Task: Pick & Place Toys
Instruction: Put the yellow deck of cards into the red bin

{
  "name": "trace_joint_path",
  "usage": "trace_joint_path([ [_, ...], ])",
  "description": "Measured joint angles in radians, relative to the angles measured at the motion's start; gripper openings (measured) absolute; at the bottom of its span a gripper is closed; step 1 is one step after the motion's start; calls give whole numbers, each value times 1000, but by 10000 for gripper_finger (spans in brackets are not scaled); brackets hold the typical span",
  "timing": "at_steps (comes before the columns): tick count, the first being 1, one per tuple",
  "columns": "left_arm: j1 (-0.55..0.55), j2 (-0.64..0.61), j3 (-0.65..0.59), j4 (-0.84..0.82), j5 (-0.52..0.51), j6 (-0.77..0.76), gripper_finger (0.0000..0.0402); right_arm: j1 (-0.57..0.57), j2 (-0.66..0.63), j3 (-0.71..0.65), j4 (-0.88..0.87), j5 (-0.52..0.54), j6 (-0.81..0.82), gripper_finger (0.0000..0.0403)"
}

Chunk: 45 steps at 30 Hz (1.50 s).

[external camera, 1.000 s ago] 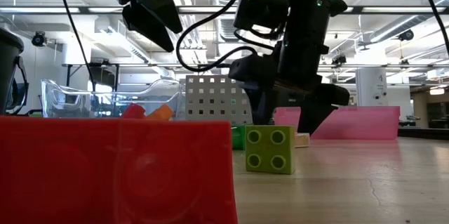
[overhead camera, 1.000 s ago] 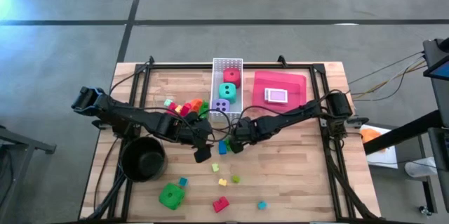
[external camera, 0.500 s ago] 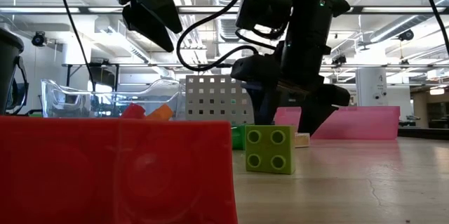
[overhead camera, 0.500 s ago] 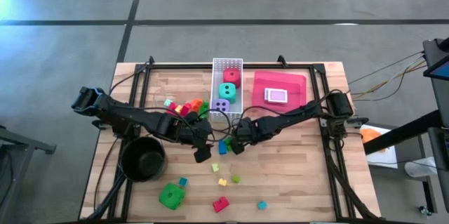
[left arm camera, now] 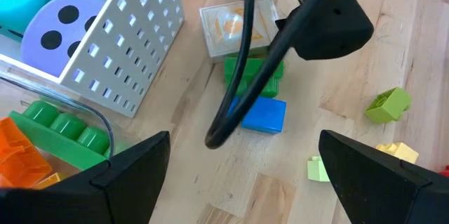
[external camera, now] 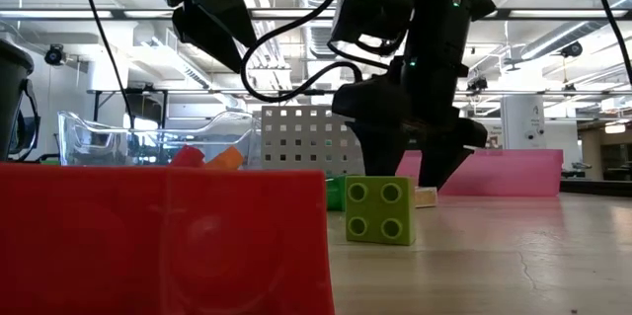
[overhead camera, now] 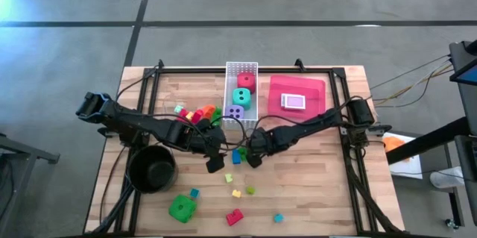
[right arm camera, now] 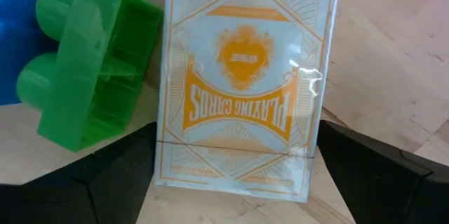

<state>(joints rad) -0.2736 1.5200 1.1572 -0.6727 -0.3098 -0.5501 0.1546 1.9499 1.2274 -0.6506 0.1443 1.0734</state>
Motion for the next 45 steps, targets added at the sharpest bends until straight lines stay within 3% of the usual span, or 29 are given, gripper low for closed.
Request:
trace_joint_path([
  [10, 0, 0, 0, 0, 0, 0, 365, 3, -1, -15, -18, 43, 5, 379],
  [17, 0, 0, 0, 0, 0, 0, 365, 3, -2, -26, -26, 93, 119, 379],
  [25, 0, 0, 0, 0, 0, 0, 365, 10, -2, -23, -12, 91, -82, 379],
  [29, 0, 0, 0, 0, 0, 0, 365, 10, -2, -23, -8, 94, -94, 379],
  [32, 0, 0, 0, 0, 0, 0, 365, 6, -2, -23, -5, 93, -77, 363],
  [36, 0, 0, 0, 0, 0, 0, 365, 5, -2, -23, 8, 91, -102, 298],
  [45, 0, 0, 0, 0, 0, 0, 365, 4, -4, -23, 7, 70, -113, 294],
])
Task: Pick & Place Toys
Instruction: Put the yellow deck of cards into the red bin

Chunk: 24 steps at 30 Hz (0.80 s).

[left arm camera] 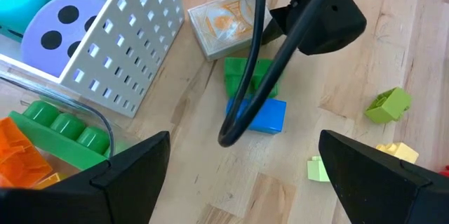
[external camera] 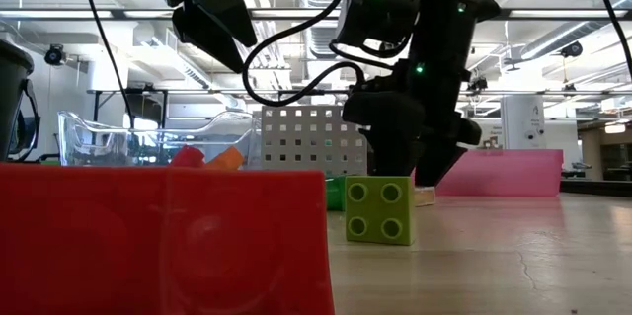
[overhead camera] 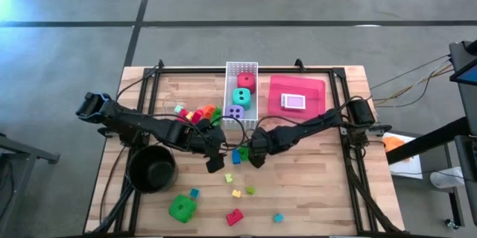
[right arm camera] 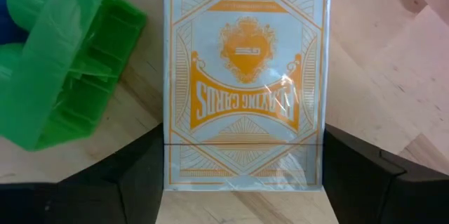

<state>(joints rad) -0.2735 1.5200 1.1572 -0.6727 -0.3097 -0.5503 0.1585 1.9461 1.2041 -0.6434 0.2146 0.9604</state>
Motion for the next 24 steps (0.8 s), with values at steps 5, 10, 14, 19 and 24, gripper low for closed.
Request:
trace_joint_path([
  [5, 0, 0, 0, 0, 0, 0, 365, -2, -9, 0, -11, -50, -45, 294],
  [10, 0, 0, 0, 0, 0, 0, 365, 0, -45, -4, -44, -103, -25, 294],
  [14, 0, 0, 0, 0, 0, 0, 365, 0, -76, -9, -59, -126, -19, 294],
  [19, 0, 0, 0, 0, 0, 0, 365, 1, -104, -18, -76, -136, -11, 294],
  [24, 0, 0, 0, 1, 0, 0, 365, 1, -149, -40, -86, -148, 32, 294],
])
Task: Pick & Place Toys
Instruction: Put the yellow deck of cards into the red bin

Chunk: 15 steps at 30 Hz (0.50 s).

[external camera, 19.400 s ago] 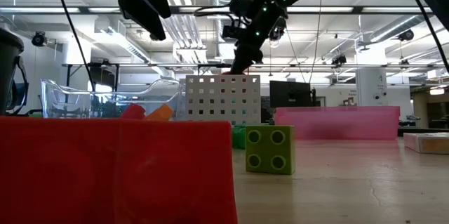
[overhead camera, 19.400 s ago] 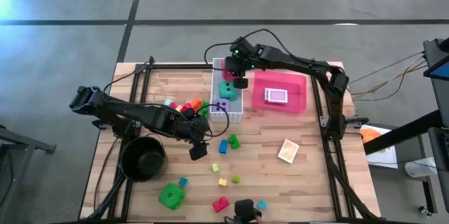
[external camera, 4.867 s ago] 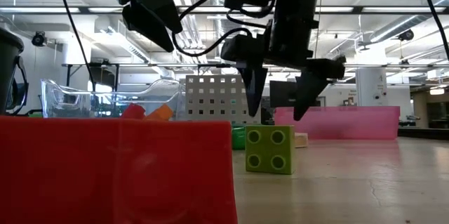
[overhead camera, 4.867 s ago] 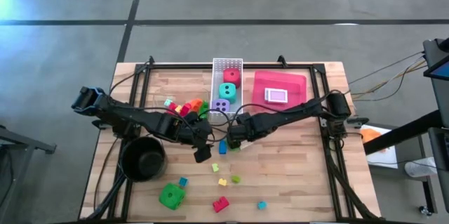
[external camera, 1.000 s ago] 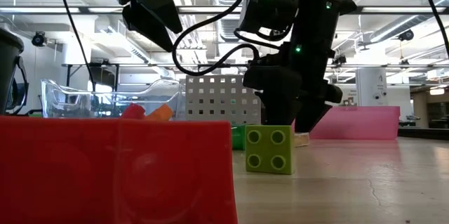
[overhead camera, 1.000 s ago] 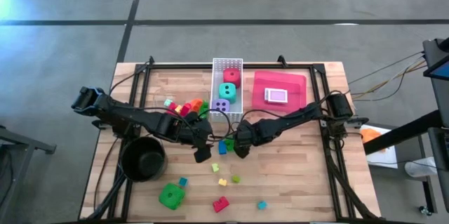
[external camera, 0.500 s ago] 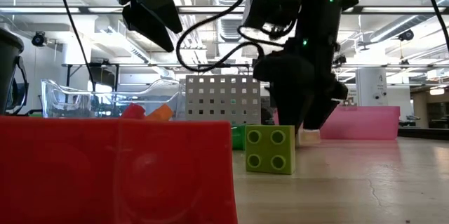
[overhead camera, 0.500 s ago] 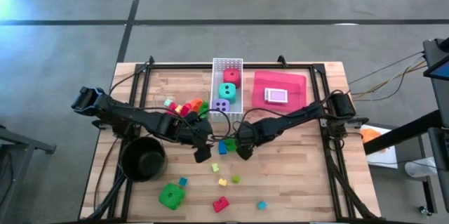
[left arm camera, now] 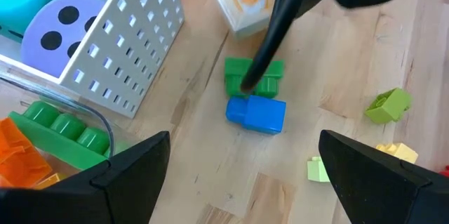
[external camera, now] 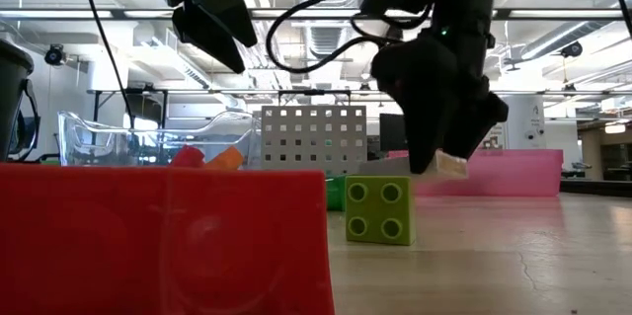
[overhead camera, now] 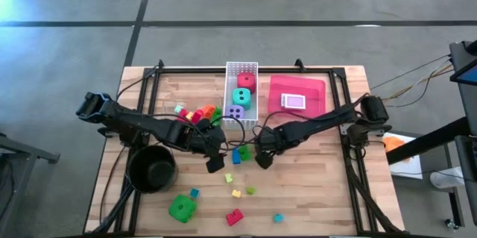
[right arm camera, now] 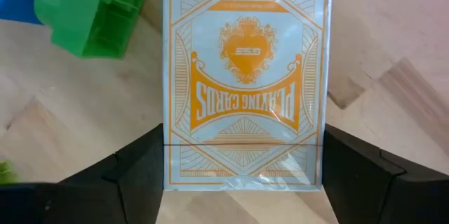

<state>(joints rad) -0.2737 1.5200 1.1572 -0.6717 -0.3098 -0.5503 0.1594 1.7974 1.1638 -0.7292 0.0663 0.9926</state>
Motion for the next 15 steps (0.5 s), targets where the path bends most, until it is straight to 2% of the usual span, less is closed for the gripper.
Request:
trace_joint_path([
  [7, 0, 0, 0, 0, 0, 0, 365, 3, -77, -40, 6, -16, 6, 294],
  [15, 0, 0, 0, -1, 0, 0, 365, 9, -186, -128, 3, -42, 91, 294],
])
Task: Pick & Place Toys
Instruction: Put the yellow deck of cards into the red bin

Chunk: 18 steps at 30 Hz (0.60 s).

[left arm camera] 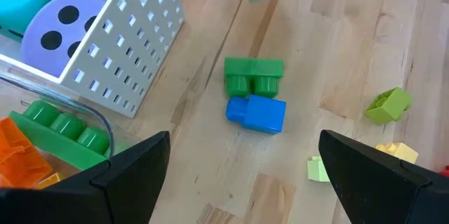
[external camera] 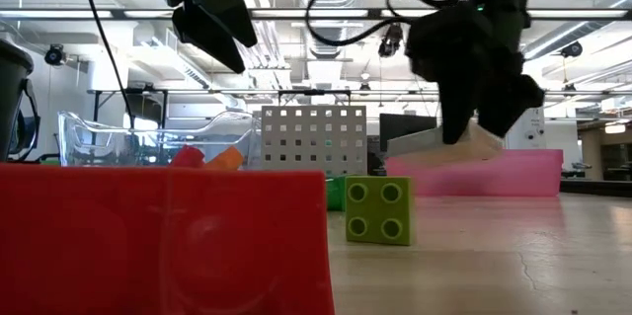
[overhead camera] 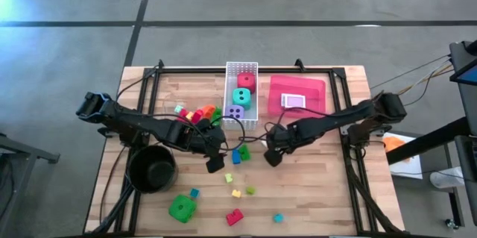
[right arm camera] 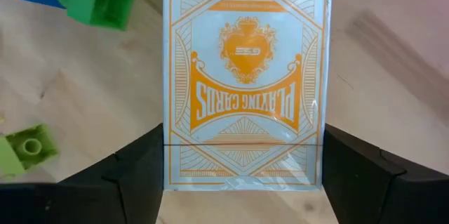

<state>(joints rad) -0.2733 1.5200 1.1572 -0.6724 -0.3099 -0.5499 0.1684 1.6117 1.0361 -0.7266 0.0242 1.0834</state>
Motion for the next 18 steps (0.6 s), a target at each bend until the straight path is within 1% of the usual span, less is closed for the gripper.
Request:
trace_joint_path([
  [5, 0, 0, 0, 0, 0, 0, 365, -1, -100, -72, -2, 2, 72, 294],
  [8, 0, 0, 0, 0, 0, 0, 365, 0, -162, -109, 0, 28, 116, 294],
  [18, 0, 0, 0, 0, 0, 0, 365, -8, -357, -189, 0, 267, 198, 294],
])
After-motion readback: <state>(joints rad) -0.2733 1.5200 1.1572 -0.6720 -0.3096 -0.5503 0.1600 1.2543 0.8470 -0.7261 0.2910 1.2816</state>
